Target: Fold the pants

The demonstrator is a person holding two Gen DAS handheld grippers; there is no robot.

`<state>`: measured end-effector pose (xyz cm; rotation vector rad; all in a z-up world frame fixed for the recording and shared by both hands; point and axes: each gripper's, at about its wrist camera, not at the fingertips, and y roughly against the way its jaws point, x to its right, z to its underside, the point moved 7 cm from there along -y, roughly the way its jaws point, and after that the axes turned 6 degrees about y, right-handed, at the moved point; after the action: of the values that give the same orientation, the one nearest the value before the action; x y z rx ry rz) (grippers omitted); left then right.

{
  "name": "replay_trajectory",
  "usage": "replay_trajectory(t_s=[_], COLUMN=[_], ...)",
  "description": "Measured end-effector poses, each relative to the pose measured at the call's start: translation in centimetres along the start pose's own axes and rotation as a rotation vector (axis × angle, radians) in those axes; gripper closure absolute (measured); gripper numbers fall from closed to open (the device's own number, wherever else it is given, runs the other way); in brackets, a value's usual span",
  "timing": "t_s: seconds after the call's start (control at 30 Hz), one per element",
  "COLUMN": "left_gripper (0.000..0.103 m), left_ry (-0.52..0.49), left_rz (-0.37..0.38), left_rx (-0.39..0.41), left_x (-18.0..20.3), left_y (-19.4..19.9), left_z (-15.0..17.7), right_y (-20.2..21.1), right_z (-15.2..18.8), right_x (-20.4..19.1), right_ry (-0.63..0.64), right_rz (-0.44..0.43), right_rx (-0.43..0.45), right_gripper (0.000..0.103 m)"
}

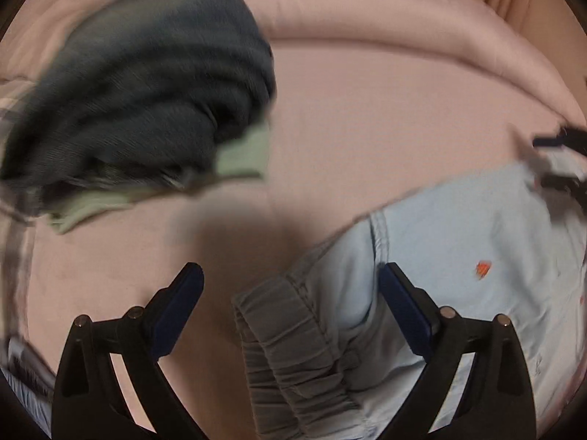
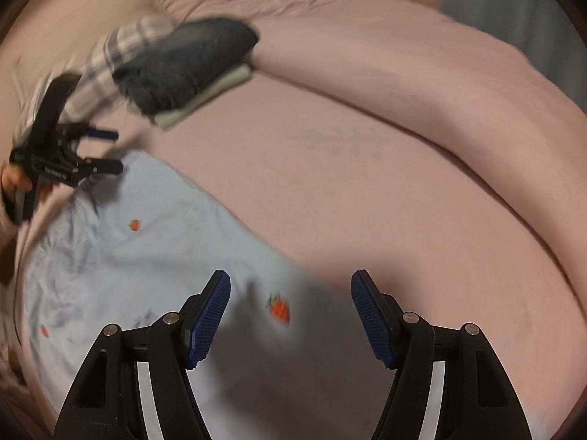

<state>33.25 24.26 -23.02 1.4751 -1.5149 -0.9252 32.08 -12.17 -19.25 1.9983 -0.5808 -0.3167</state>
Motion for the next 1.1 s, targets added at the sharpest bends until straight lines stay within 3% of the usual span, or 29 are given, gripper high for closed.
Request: replay_trajectory(t_s=[0.07,0.13,0.17,0.2,0.3,0.33,0.37,0.47,0.57,0.73,0.9,1.03,1.1], left_gripper=[0.005,0.010,0.014,0.027,0.053,0.059,0.059,0.061,0.061,0.060,0.061,0.062,0.062], left_ry=[-0.007,-0.010,-0.019,-0.030,-0.065,-0.070,-0.076,-0.073,-0.076,-0.141,-0.136,-0.194,-0.220], left_rz=[0.034,0.056,0.066,0.087,0.114,0.108,0.086,0.018,-0.038,-0.144,-0.126,-0.139,-0.152], left_rx=[-0.050,-0.067,-0.070,-0.072,-0.070,-0.064,-0.053,-0.013,0.051,0.124,0.316,0.467,0.505], left_x=[-0.2,0.0,0.1,0.5,1.6,1.9,2.1,2.8,3.6,5.9,5.3,6.4,6.8], left_y=[-1.0,-1.2,-1.2,-1.0,-0.2,0.1,0.3,1.2,3.5,5.6,12.4,17.3,17.9], left_z=[0.1,-0.1,-0.2,-0.3,-0.3,-0.1,-0.1,-0.4,-1.0,0.6,3.4,7.0,9.1], right_y=[-2.3,-2.1,-1.8,-1.6,-0.7,-0.2,-0.1,1.5,5.1,8.1,13.2,17.5,18.8], right_z=[0.1,0.9,1.4,1.4,2.0,2.2,2.1,2.2,1.7,2.4,1.0,3.0,4.6], right_x=[-0.1,0.0,0.1,0.1,-0.6,-1.2,-1.8,-2.1,-2.0,-2.3,-6.5,-12.1,-14.9], right_ry=[0.015,0.020,0.004,-0.003,0.007,0.021,0.035,0.071,0.070,0.056,0.109,0.236,0.302], right_rz=[-0.039,-0.054,-0.060,-0.061,-0.057,-0.050,-0.032,0.078,0.185,0.252,0.348,0.451,0.489], right_rx=[-0.109,-0.118,-0.129,-0.137,-0.160,-0.166,-0.170,-0.170,-0.110,-0.077,0.052,0.136,0.159], right_gripper=[0.034,0.034,0.036,0.038,0.072,0.085,0.091,0.095,0.095,0.096,0.096,0.096,0.096])
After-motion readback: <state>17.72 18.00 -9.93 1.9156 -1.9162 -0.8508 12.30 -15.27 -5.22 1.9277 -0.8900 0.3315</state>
